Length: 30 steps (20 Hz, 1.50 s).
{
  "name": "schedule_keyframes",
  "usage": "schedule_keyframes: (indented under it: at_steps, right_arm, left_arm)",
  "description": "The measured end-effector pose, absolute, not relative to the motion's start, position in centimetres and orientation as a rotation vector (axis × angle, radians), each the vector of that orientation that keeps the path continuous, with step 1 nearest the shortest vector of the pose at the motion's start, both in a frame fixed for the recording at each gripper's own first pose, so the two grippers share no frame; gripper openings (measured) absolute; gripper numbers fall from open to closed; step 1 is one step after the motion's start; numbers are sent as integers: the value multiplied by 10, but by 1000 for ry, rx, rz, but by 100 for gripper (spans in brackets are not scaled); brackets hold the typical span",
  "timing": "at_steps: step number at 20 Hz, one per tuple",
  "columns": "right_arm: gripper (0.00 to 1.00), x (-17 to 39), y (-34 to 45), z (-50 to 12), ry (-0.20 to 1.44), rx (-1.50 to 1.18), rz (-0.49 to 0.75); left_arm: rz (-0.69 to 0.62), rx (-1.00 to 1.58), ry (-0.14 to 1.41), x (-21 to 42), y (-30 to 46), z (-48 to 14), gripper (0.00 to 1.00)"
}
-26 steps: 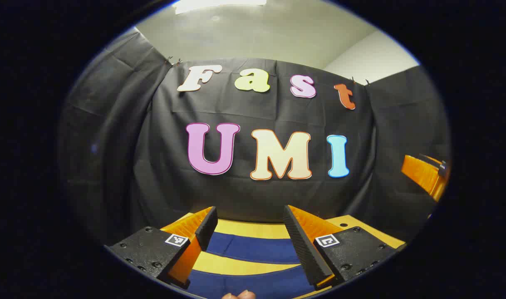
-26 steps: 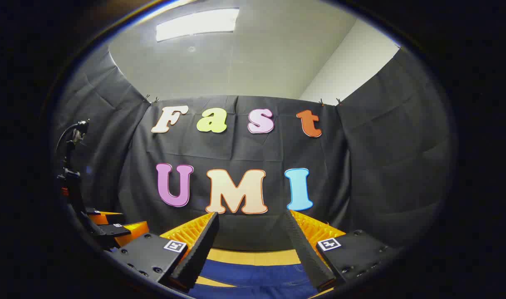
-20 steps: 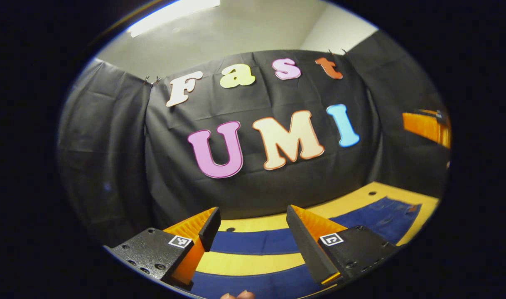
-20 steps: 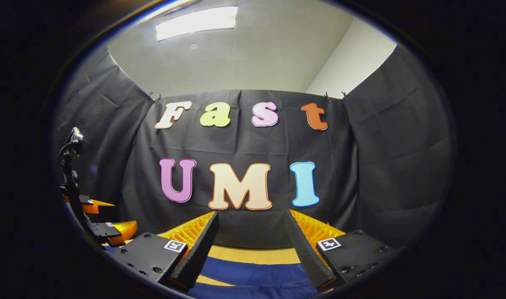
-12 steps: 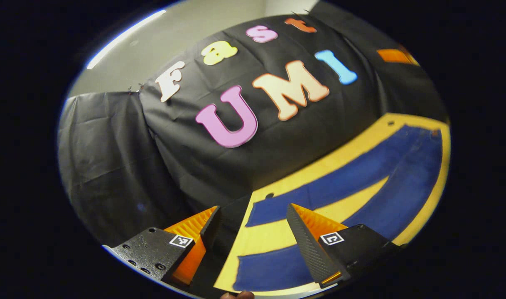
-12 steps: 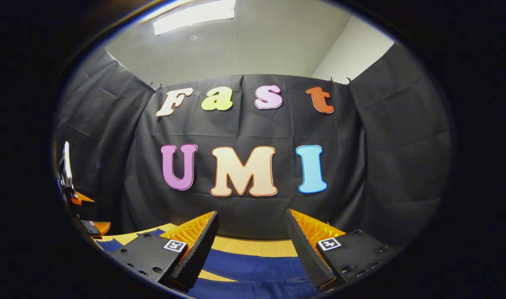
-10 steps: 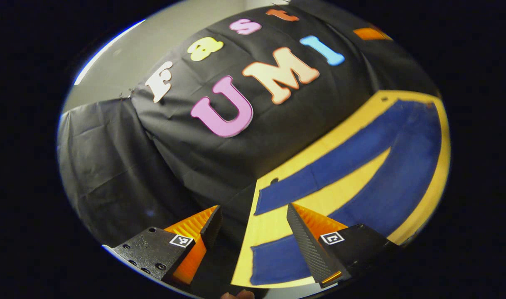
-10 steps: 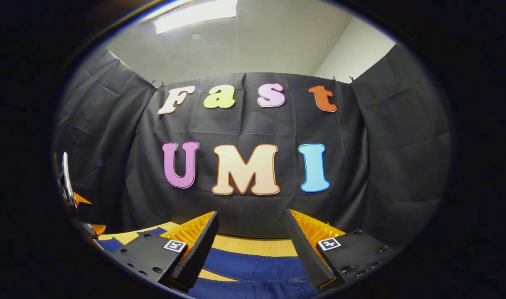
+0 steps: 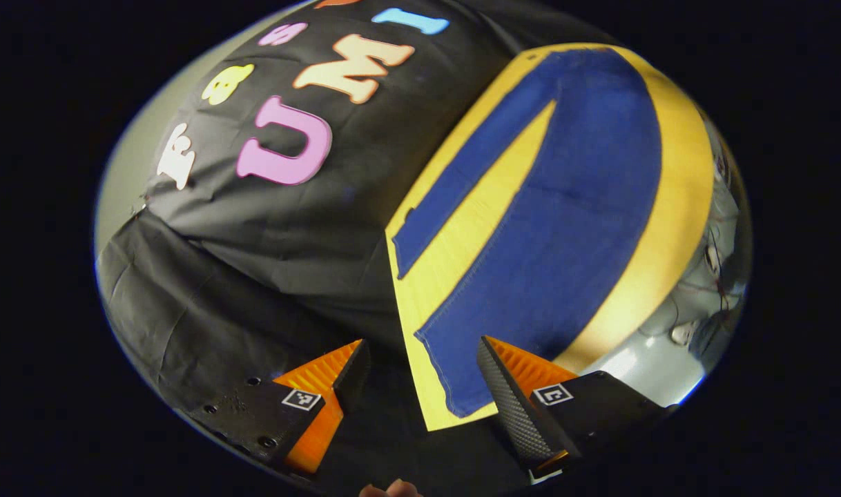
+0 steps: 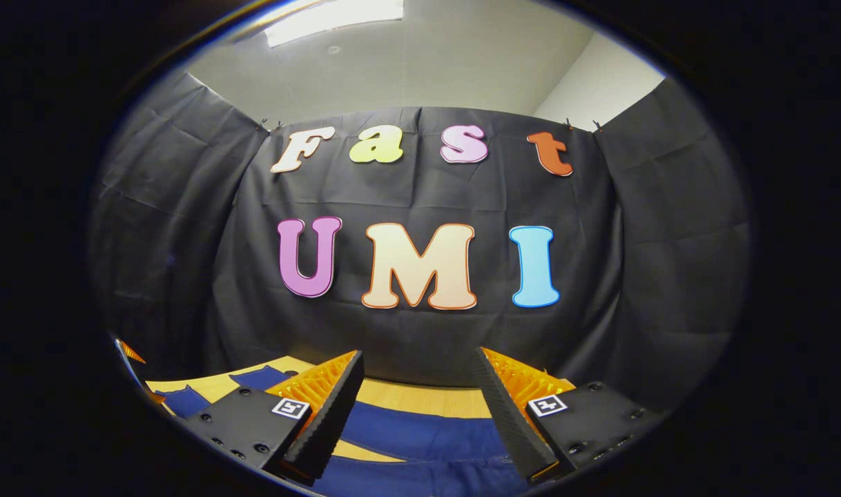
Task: Grasp the waist and the cuffs of the jeans and fold them to make the two legs overlap; first hold the waist and fold one-third of the jeans toward the cuffs, then hold the cuffs and fold the remaining one-third in the same direction to finish folding.
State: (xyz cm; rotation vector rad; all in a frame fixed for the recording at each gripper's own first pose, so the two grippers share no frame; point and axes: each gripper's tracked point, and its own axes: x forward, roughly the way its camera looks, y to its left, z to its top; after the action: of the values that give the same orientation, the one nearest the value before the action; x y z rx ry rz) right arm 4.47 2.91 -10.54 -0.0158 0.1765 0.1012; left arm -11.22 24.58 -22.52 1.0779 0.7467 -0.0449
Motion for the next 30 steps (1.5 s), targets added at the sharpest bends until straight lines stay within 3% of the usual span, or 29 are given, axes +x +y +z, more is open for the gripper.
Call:
schedule_keyframes:
  at_steps: [7, 8, 11, 12, 15, 16, 19, 20, 21, 22, 23, 26, 27, 28, 30]
  right_arm:
    - [98, 37, 25, -112, 190, -60, 33]
    - [98, 35, 24, -112, 192, -66, 19]
    - [99, 29, 20, -110, 186, -89, -18]
    - [99, 27, 21, -110, 187, -95, -27]
    - [100, 23, 18, -108, 182, -118, -53]
    - [100, 22, 18, -107, 183, -121, -63]
    - [99, 19, 11, -108, 188, -127, -99]
    - [98, 17, 8, -108, 188, -131, -111]
    - [100, 17, 6, -107, 187, -138, -121]
    - [99, 17, 2, -107, 187, -148, -131]
    - [100, 15, -3, -109, 189, -161, -139]
    - [100, 11, -23, -112, 197, -233, -149]
    - [99, 10, -32, -114, 201, -265, -146]
    - [100, 8, -41, -116, 208, -301, -135]
    - [100, 8, -63, -127, 239, -402, -99]
  left_arm:
    - [-202, 1183, 884, -134, 262, -281, 95]
    - [-224, 1188, 900, -136, 264, -288, 100]
    - [-280, 1218, 928, -135, 272, -300, 96]
    - [-300, 1213, 943, -135, 272, -307, 100]
    - [-329, 1244, 923, -123, 273, -309, 95]
    - [-332, 1247, 914, -115, 274, -311, 100]
    - [-359, 1262, 896, -100, 273, -316, 95]
    - [-376, 1260, 904, -95, 274, -321, 100]
    - [-382, 1266, 907, -92, 274, -323, 92]
    - [-392, 1272, 912, -90, 273, -328, 77]
    - [-397, 1272, 918, -91, 273, -332, 70]
    - [-403, 1261, 953, -101, 273, -341, 19]
    - [-398, 1256, 955, -100, 274, -341, 17]
    - [-389, 1251, 963, -100, 274, -342, 6]
    - [-368, 1241, 975, -102, 274, -343, 1]
